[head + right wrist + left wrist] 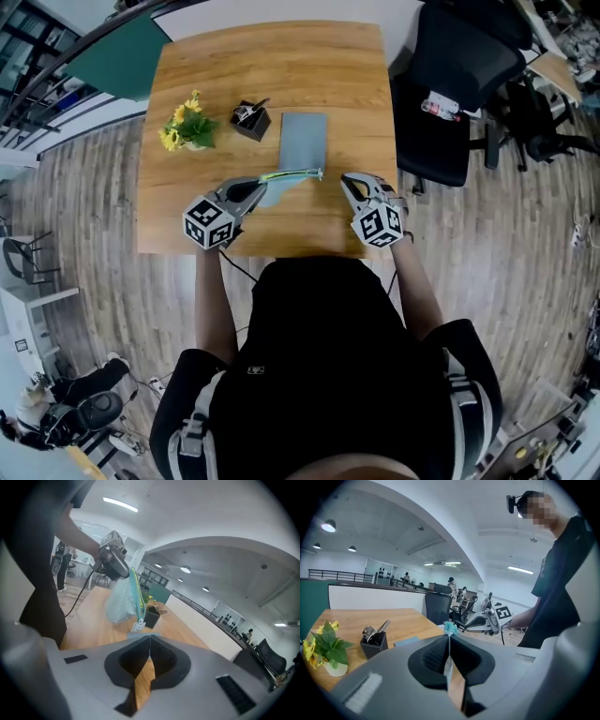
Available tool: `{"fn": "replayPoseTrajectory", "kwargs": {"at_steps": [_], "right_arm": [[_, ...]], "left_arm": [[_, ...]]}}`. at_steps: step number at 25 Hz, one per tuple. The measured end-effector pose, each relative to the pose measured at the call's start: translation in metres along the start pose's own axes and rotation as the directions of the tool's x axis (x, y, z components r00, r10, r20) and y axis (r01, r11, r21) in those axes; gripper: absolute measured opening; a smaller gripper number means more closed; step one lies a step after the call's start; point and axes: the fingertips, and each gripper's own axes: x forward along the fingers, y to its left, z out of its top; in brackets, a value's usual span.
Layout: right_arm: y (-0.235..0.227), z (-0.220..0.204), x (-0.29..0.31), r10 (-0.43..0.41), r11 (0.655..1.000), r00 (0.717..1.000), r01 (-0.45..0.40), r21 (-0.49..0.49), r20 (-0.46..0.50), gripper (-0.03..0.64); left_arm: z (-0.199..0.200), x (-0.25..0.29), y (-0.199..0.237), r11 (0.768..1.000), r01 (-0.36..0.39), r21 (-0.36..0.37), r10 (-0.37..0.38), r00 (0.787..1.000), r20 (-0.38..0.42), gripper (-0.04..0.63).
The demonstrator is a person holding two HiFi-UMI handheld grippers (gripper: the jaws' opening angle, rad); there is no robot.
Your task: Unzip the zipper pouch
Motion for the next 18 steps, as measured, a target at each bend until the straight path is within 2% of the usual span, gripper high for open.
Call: {"fn": "replayPoseTrajectory", "kwargs": {"at_steps": [8, 18], "right_arm": [[-0.020, 0.025, -0.004, -0.085, 0.977, 0.995, 0.073, 0.198, 0.049, 0.002], [-0.025, 0.030, -0.008, -0.130, 0.965, 0.991, 0.122, 0.232, 0.019, 0.002]], "left_arm": [[0.002, -0.005, 0.015, 0.998, -0.040, 0.048, 0.039, 0.999, 0.025, 0.006], [0.003, -0.021, 0.023, 0.998, -0.045, 0.051, 0.043, 0.998, 0.046, 0.006]]}}
